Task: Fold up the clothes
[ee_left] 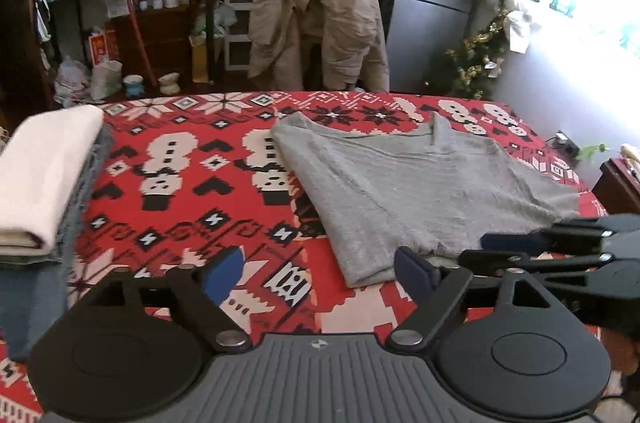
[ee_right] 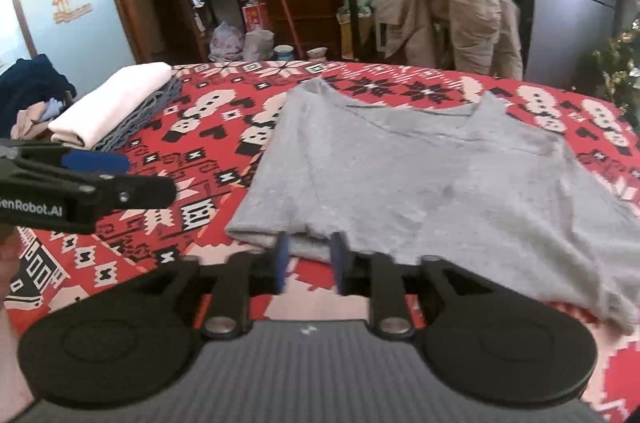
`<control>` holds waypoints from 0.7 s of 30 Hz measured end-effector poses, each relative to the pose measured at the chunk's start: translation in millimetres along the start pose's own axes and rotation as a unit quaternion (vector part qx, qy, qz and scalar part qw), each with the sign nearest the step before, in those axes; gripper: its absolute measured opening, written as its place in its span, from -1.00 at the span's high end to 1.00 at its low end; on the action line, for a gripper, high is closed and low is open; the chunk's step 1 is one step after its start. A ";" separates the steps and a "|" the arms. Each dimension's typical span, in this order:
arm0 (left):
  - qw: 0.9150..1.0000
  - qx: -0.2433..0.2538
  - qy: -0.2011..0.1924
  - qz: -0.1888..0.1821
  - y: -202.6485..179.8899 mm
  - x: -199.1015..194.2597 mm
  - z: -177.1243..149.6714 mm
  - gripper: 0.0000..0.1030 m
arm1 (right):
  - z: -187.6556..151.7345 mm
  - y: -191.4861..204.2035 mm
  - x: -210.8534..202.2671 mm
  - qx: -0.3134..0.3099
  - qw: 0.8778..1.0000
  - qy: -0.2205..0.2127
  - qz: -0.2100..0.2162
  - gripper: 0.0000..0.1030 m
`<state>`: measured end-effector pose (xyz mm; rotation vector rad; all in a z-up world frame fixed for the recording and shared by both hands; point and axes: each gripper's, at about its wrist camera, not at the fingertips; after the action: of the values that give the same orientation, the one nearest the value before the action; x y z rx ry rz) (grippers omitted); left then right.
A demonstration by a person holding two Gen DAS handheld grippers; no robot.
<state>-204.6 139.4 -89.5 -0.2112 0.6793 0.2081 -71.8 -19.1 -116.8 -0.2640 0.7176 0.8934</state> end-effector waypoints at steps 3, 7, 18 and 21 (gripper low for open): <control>1.000 0.024 -0.007 0.012 -6.0 -9.7 -2.3 -0.71 | 1.4 -0.5 -12.1 -0.016 1.000 0.000 -0.018 -0.23; 0.998 0.059 0.014 0.027 -15.7 -13.9 -2.7 -0.71 | -2.8 1.6 -26.3 -0.023 0.999 -0.005 -0.025 -0.71; 0.999 -0.008 0.008 -0.037 -23.3 -20.2 -2.7 -0.77 | 1.1 13.1 -64.5 -0.022 0.993 -0.044 -0.108 -0.99; 1.000 -0.009 0.013 -0.023 -26.8 -20.1 -3.5 -0.86 | 2.5 13.4 -71.9 -0.037 0.991 -0.050 -0.114 -0.99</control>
<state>-215.1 110.4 -75.9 -0.2474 0.6980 0.1680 -111.0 -54.1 -65.9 -0.3563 0.5492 0.7100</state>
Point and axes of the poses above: each gripper's, at about its wrist camera, not at the fingertips, and x roughly the way its jaws point, y to its left, z to its top, and after that the axes turned 4 degrees about -z, right-handed
